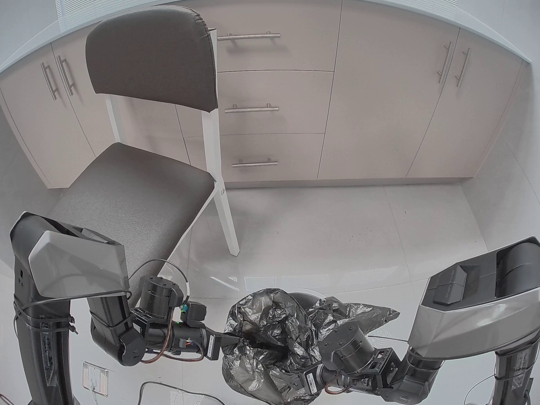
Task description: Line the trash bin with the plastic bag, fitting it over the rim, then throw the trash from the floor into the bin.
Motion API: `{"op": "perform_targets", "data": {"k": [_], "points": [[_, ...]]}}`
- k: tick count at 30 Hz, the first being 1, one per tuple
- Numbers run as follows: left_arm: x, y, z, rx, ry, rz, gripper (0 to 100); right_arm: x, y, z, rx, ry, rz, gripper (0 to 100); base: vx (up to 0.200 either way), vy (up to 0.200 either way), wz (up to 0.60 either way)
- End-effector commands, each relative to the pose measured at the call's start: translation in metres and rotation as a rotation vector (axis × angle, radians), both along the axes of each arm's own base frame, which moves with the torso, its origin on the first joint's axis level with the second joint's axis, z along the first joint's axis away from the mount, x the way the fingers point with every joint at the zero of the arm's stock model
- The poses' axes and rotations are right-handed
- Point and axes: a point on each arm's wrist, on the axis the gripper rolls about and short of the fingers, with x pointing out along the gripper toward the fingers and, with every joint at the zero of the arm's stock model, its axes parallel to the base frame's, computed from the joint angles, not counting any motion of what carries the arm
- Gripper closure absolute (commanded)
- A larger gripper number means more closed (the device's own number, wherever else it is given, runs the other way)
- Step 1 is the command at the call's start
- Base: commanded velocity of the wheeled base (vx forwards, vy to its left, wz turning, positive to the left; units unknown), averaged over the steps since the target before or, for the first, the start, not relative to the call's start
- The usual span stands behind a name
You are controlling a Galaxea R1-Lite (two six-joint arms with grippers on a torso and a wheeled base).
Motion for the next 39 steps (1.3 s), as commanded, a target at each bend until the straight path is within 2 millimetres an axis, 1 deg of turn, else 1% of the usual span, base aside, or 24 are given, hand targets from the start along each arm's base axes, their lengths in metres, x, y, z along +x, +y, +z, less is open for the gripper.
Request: {"op": "perform_targets", "data": {"k": [1, 2, 6, 7, 8, 10, 11, 12, 14, 15, 16, 18, 19, 22, 25, 26, 28, 33, 36, 37, 39], "points": [[0.000, 0.000, -0.001, 0.001, 0.003, 0.000, 100, -0.003, -0.007, 0.018, 0.029, -0.020, -0.003, 0, 0.000, 0.000, 0.00], [0.000, 0.000, -0.001, 0.001, 0.003, 0.000, 100, -0.006, -0.015, 0.032, 0.051, -0.037, -0.015, 0, 0.000, 0.000, 0.00], [0.000, 0.000, -0.001, 0.001, 0.003, 0.000, 100, -0.008, -0.032, 0.053, 0.077, -0.071, -0.045, 0, 0.000, 0.000, 0.00], [0.000, 0.000, -0.001, 0.000, 0.002, 0.000, 100, -0.008, -0.033, 0.053, 0.076, -0.072, -0.045, 0, 0.000, 0.000, 0.00], [0.000, 0.000, -0.001, 0.001, 0.003, 0.000, 100, -0.008, -0.044, 0.062, 0.059, -0.107, -0.051, 0, 0.000, 0.000, 0.00], [0.000, 0.000, -0.001, 0.001, 0.003, 0.000, 100, -0.004, -0.062, 0.070, 0.009, -0.160, -0.049, 0, 0.000, 0.000, 0.00], [0.000, 0.000, -0.001, 0.001, 0.003, 0.000, 100, -0.003, -0.063, 0.071, 0.006, -0.164, -0.050, 0, 0.000, 0.000, 0.00], [0.000, 0.000, -0.001, 0.001, 0.001, -0.001, 100, 0.005, -0.080, 0.071, -0.072, -0.204, -0.073, 0, 0.000, 0.000, 0.00], [0.000, 0.000, -0.001, 0.001, 0.001, -0.001, 100, 0.017, -0.097, 0.070, -0.162, -0.241, -0.111, 0, 0.000, 0.000, 0.00], [0.000, 0.000, -0.001, 0.001, 0.001, -0.001, 100, 0.023, -0.109, 0.066, -0.234, -0.255, -0.128, 0, 0.000, 0.000, 0.00], [0.000, 0.000, -0.001, 0.001, 0.001, -0.001, 100, 0.026, -0.115, 0.064, -0.270, -0.256, -0.132, 0, 0.000, 0.000, 0.00], [0.000, 0.000, -0.001, 0.001, 0.000, -0.001, 100, 0.030, -0.127, 0.062, -0.335, -0.264, -0.120, 0, 0.000, 0.000, 0.00], [0.000, 0.000, -0.001, 0.002, 0.001, -0.001, 100, 0.030, -0.128, 0.061, -0.343, -0.266, -0.114, 0, 0.000, 0.000, 0.00], [0.000, 0.000, -0.001, 0.002, 0.001, -0.001, 100, 0.038, -0.140, 0.057, -0.455, -0.286, -0.055, 0, 0.000, 0.000, 0.00], [0.000, 0.000, -0.001, 0.002, 0.001, -0.001, 100, 0.041, -0.143, 0.054, -0.467, -0.282, -0.038, 0, 0.000, 0.000, 0.00], [0.000, 0.000, -0.001, 0.001, 0.000, -0.001, 100, 0.046, -0.141, 0.053, -0.439, -0.287, -0.006, 0, 0.000, 0.000, 0.00], [0.000, 0.000, -0.001, 0.001, 0.000, -0.001, 100, 0.049, -0.139, 0.051, -0.430, -0.288, 0.009, 0, 0.000, 0.000, 0.00], [0.000, 0.000, -0.002, 0.002, 0.001, -0.001, 100, 0.047, -0.134, 0.046, -0.426, -0.272, 0.034, 0, 0.000, 0.000, 0.00], [0.000, 0.000, -0.002, 0.002, 0.000, -0.002, 100, 0.045, -0.134, 0.043, -0.425, -0.261, 0.038, 0, 0.000, 0.000, 0.00], [0.001, 0.000, -0.001, 0.002, -0.001, -0.002, 100, 0.044, -0.134, 0.038, -0.430, -0.242, 0.044, 0, 0.000, 0.000, 0.00], [0.001, 0.000, -0.001, 0.002, -0.001, -0.002, 100, 0.041, -0.135, 0.033, -0.431, -0.230, 0.054, 0, 0.000, 0.000, 0.00]]}}
